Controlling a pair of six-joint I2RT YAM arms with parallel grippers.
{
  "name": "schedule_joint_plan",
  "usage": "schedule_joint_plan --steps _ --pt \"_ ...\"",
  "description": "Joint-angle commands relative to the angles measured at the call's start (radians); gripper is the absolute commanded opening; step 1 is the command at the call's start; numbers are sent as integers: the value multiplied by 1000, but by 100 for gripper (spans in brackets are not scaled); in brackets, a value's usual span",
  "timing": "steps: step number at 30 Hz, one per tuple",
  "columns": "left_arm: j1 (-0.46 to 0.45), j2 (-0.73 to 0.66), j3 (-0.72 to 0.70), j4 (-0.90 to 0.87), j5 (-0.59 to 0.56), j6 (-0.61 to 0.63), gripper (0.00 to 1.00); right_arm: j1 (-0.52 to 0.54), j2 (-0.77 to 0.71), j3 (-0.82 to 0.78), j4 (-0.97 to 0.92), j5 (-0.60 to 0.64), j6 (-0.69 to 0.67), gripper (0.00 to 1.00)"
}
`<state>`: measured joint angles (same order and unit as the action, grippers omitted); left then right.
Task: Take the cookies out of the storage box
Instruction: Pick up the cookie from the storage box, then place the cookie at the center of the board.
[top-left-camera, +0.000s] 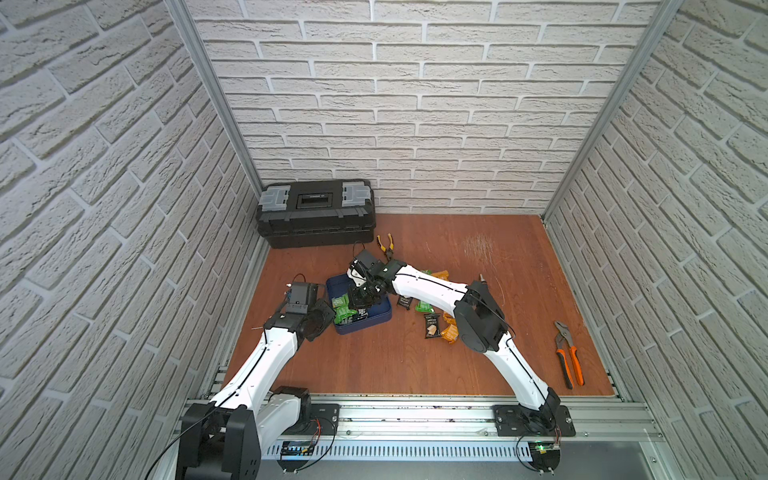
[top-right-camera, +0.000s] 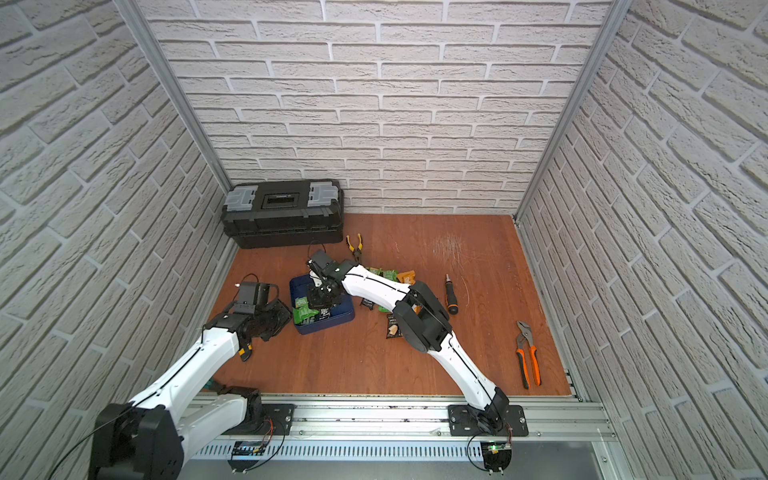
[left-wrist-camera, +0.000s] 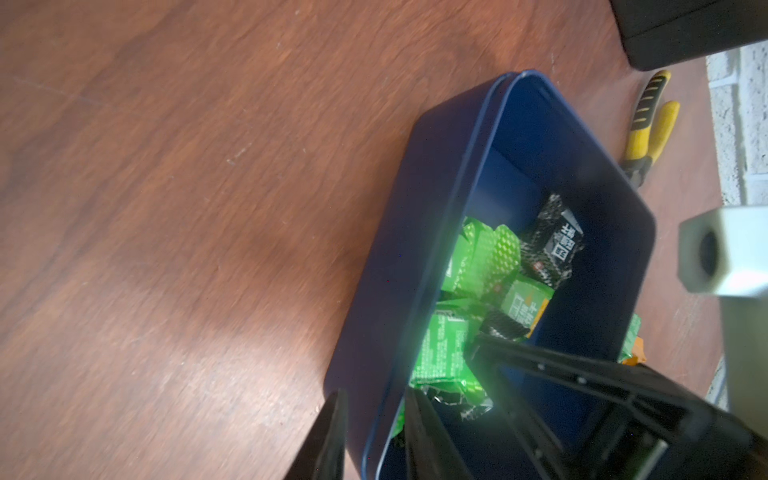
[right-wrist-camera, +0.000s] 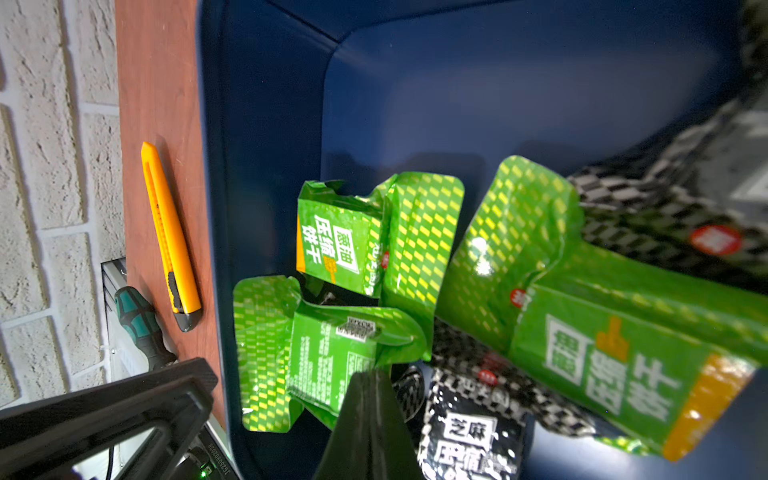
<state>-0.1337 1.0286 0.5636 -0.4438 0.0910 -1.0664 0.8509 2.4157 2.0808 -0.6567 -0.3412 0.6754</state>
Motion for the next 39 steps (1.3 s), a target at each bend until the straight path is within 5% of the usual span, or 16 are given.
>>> schedule_joint_plan --steps 1,39 --pt "3 -24 21 -14 -23 0 31 -1 -78 -21 9 12 5 2" --pt "-18 -38 88 -52 -58 92 31 -57 -401 -265 51 130 -1 2"
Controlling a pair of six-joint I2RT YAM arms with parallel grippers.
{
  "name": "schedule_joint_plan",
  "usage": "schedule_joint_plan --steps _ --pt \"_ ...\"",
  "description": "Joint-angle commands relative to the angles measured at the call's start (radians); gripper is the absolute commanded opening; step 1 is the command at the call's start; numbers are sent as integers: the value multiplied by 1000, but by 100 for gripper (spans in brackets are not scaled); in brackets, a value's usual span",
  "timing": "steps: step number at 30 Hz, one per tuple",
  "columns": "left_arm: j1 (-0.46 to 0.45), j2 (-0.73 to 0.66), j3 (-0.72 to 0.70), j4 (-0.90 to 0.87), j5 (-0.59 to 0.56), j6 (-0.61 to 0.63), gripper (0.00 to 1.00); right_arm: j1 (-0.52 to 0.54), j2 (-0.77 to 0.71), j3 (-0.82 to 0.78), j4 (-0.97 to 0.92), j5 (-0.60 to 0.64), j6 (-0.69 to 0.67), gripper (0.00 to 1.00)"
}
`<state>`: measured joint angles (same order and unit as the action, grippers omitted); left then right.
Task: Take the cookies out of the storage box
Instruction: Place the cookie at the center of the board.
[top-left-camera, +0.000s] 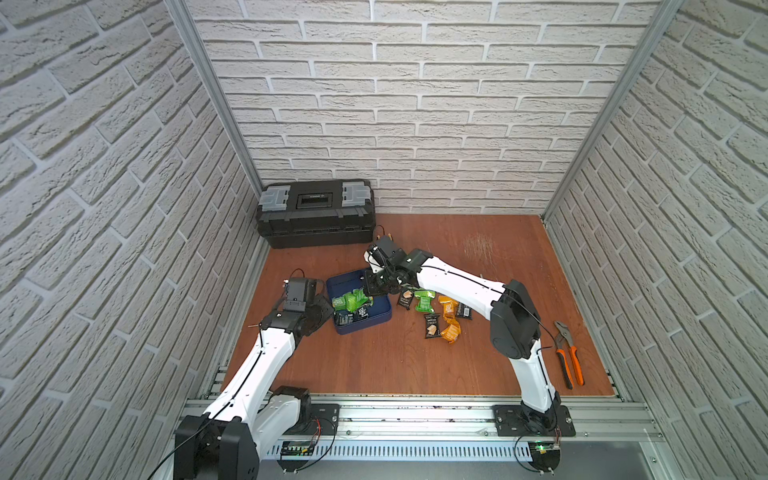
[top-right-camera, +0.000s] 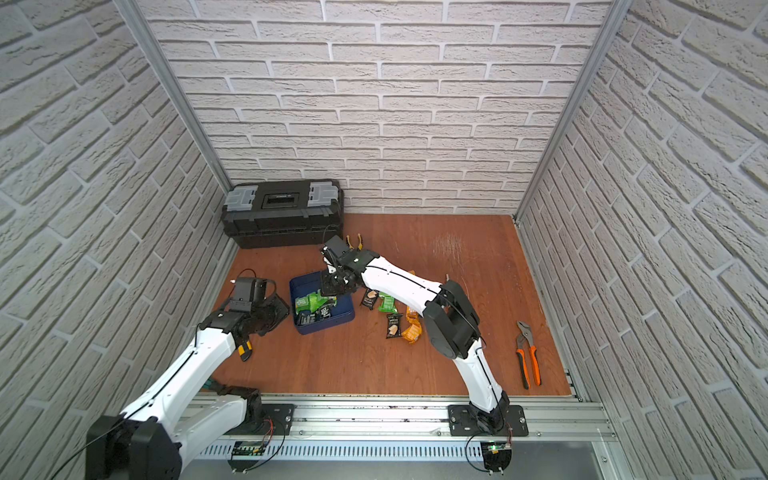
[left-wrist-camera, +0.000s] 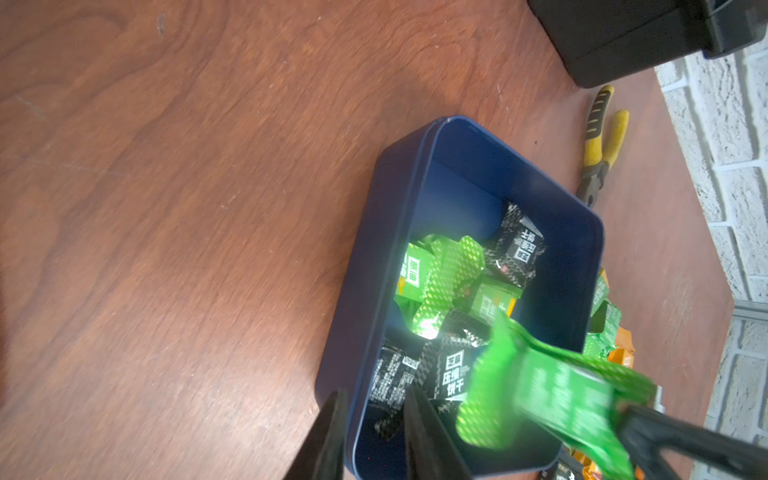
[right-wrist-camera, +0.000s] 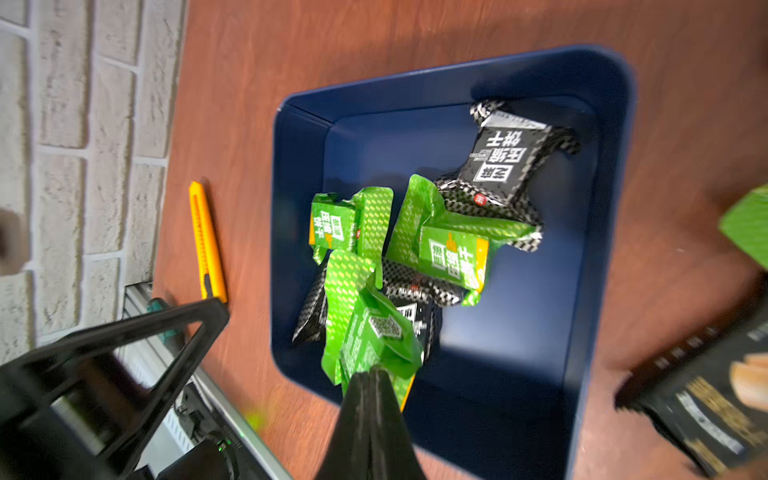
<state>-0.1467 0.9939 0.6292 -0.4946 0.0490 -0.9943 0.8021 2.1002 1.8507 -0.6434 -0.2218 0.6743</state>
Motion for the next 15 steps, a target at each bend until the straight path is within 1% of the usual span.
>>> schedule_joint_plan --steps 1,5,10,15 --pt "-5 -3 23 -2 -15 23 30 -10 -108 -58 38 9 -1 2" --pt "-7 -6 26 -6 -18 29 30 -25 -224 -168 34 20 -4 2" --pt "-7 -7 23 -10 -28 37 30 -56 -371 -348 25 34 -3 2" --pt "-8 1 23 -6 -28 43 30 -84 -487 -503 24 57 11 2"
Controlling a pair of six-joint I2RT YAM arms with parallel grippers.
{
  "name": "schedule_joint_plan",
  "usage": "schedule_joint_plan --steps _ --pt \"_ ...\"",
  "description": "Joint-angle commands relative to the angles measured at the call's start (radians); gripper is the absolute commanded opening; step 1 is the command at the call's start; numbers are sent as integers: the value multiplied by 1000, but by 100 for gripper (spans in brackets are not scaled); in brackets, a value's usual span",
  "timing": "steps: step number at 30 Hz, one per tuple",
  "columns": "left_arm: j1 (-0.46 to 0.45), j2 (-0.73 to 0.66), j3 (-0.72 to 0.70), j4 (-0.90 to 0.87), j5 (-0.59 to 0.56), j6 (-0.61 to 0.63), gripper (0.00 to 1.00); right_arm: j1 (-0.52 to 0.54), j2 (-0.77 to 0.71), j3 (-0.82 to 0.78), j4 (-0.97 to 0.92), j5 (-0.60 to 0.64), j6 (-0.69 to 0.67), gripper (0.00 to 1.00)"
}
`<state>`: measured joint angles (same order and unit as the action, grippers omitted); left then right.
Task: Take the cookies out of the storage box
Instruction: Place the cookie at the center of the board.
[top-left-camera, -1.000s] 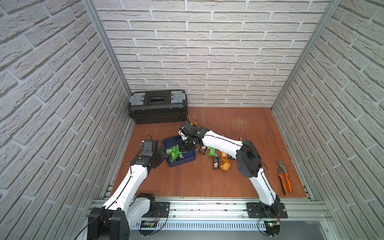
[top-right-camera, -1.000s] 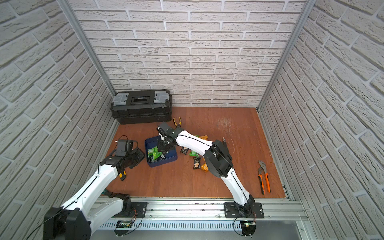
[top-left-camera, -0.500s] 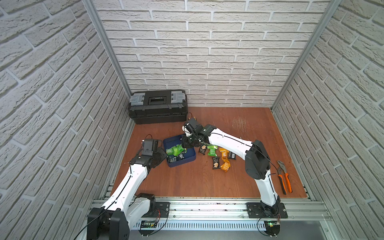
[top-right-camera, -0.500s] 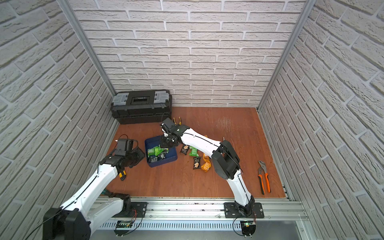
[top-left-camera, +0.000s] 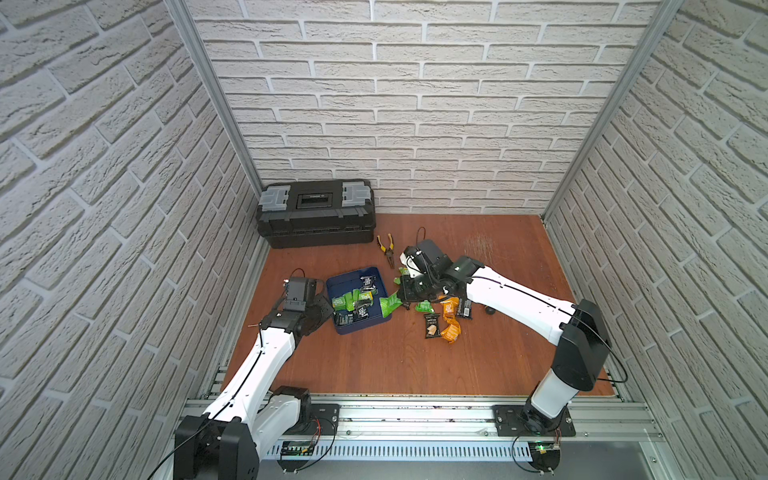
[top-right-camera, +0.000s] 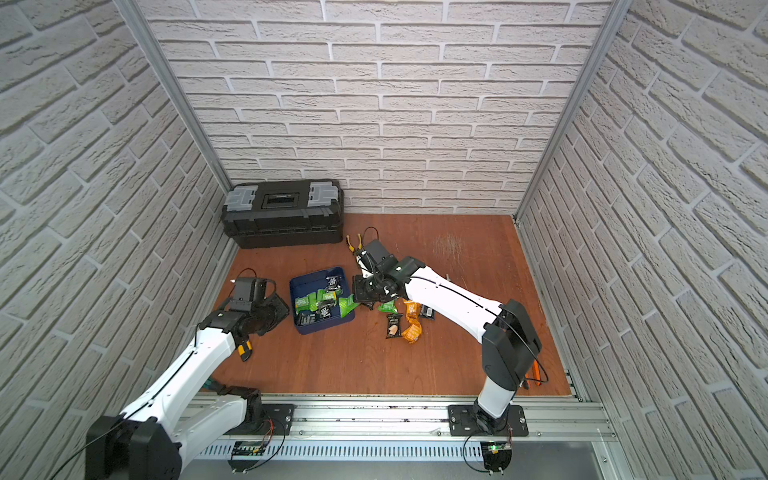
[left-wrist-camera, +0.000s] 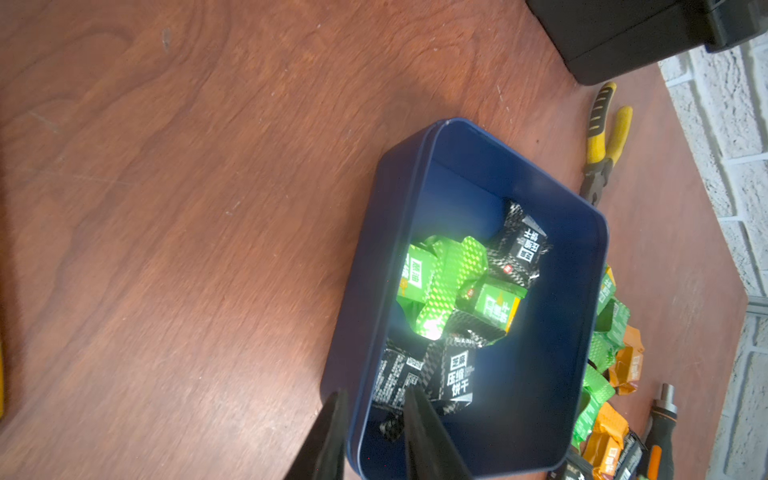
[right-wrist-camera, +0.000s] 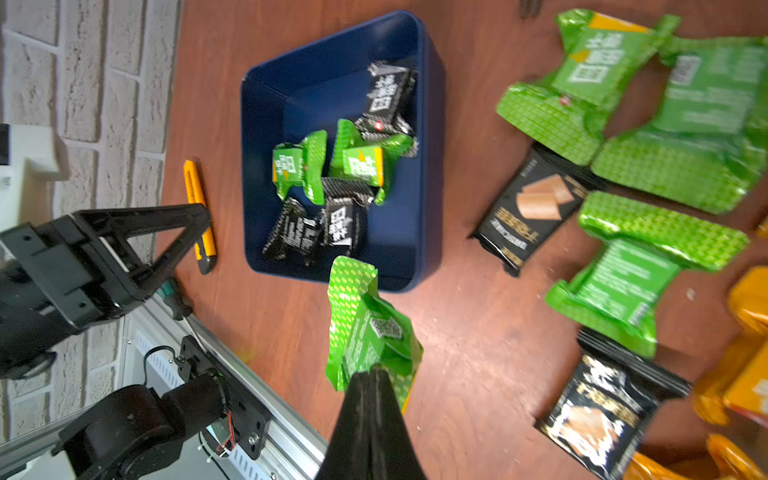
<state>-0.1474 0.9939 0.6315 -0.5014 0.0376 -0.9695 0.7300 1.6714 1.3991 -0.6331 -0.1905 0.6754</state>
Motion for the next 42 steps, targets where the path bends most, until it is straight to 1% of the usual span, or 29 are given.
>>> schedule_joint_plan --steps 1,4,8,16,22,27,29,32,35,36,38,40,42 --pt "-7 1 22 0 -17 18 30 -17 -80 -83 19 39 18 2" --pt "-7 -3 23 -3 -27 17 31 -30 -120 -166 50 48 44 2" --pt "-7 -10 24 -7 -35 14 31 -34 -112 -219 91 30 42 2" --pt "-7 -11 30 -18 -36 19 31 -44 -43 -262 183 7 41 2" --pt "-7 -2 55 -42 -46 29 35 -62 9 -295 257 -29 27 2" --pt "-7 -2 62 -56 -48 35 36 -70 42 -321 280 -29 15 2" --pt "-7 -1 66 -52 -42 42 38 -72 46 -324 269 -24 6 3" --pt "-37 3 88 -36 -52 76 45 -72 37 -320 241 -5 0 20" --pt "-76 34 136 -41 -69 135 50 -72 5 -305 210 16 -8 29" --pt "-86 50 161 -44 -66 181 51 -71 -10 -296 198 23 -12 31" --pt "-103 88 216 -68 -65 292 53 -71 -42 -275 169 40 -21 35" --pt "-110 133 290 -118 -63 430 57 -71 -79 -255 144 60 -33 38" --pt "-111 178 356 -162 -52 561 61 -72 -112 -241 130 81 -49 40"
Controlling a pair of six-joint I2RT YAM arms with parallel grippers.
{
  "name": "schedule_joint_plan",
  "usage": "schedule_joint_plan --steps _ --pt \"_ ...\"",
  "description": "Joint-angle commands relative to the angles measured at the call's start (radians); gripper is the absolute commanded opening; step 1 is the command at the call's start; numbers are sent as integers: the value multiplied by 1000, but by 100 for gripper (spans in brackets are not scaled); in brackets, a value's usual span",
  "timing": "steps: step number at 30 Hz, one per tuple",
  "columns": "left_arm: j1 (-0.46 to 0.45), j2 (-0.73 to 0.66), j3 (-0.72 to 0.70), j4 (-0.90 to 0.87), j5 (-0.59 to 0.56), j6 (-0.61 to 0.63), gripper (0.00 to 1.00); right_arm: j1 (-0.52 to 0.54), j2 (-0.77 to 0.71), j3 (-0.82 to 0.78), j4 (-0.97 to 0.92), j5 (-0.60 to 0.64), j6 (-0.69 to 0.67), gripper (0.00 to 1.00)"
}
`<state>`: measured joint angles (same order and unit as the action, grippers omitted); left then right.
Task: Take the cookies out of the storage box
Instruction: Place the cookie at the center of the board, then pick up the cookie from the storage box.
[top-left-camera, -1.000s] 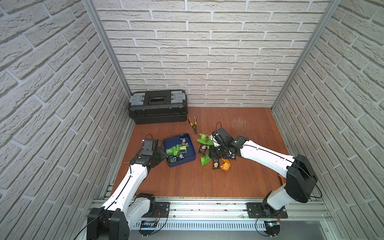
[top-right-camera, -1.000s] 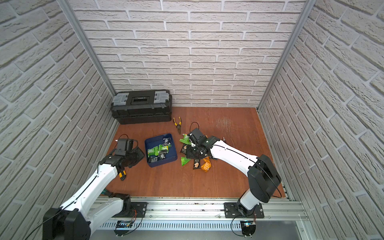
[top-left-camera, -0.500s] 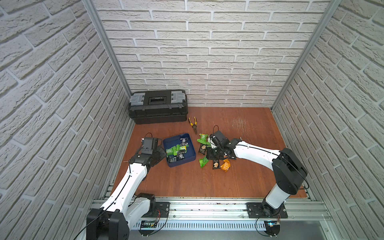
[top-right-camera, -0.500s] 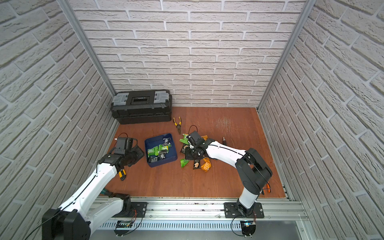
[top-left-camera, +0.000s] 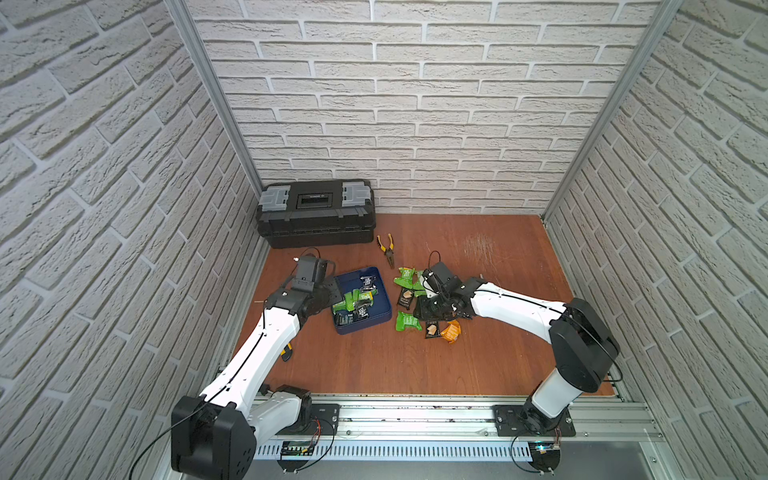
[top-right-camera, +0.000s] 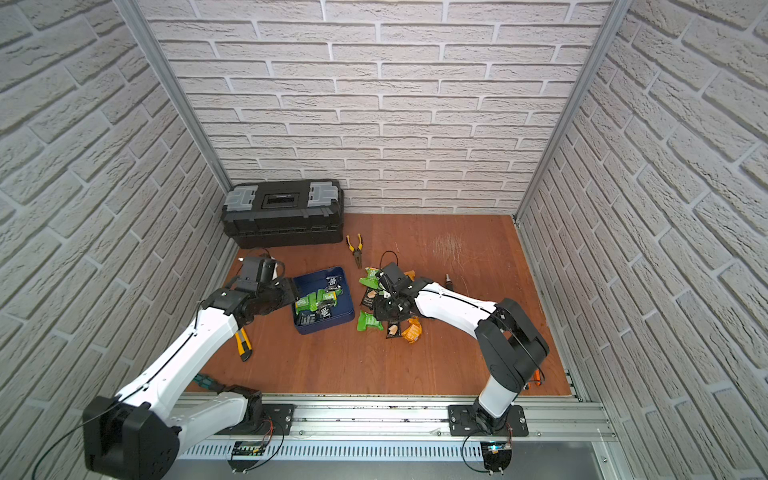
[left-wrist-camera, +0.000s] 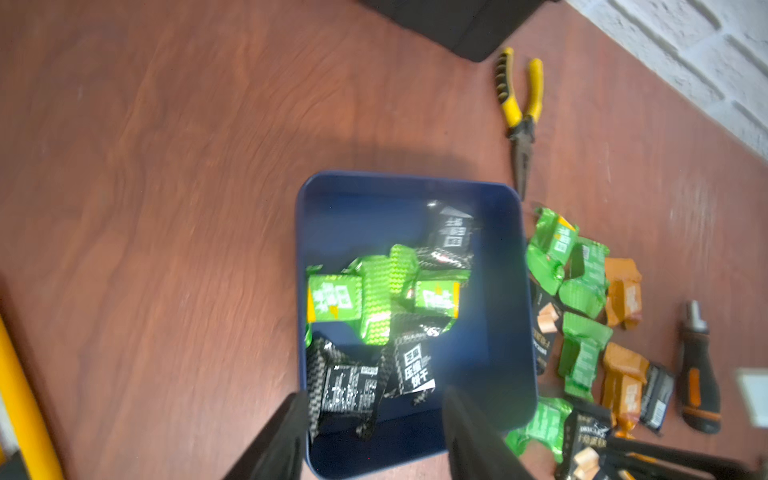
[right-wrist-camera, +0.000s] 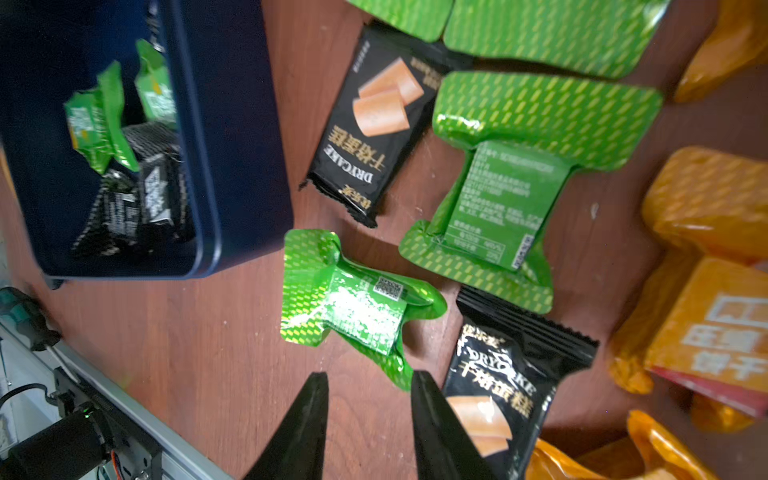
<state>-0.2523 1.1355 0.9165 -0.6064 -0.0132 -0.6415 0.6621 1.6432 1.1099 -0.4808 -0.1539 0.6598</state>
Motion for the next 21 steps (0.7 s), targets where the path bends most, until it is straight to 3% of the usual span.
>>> schedule_joint_plan --steps 1,8,10,13,21 --pt "-5 62 104 -80 1 298 62 -4 -99 51 -27 52 -41 40" --pt "-36 232 261 -212 109 786 67 -4 -168 30 -9 100 -46 40" --pt "-39 285 307 -346 137 998 71 -5 -186 17 -2 108 -42 40" --pt "-35 342 329 -445 46 1222 72 -6 -211 -3 8 116 -35 40" --pt "-23 439 358 -373 -7 1386 69 -12 -231 -18 5 119 -35 40"
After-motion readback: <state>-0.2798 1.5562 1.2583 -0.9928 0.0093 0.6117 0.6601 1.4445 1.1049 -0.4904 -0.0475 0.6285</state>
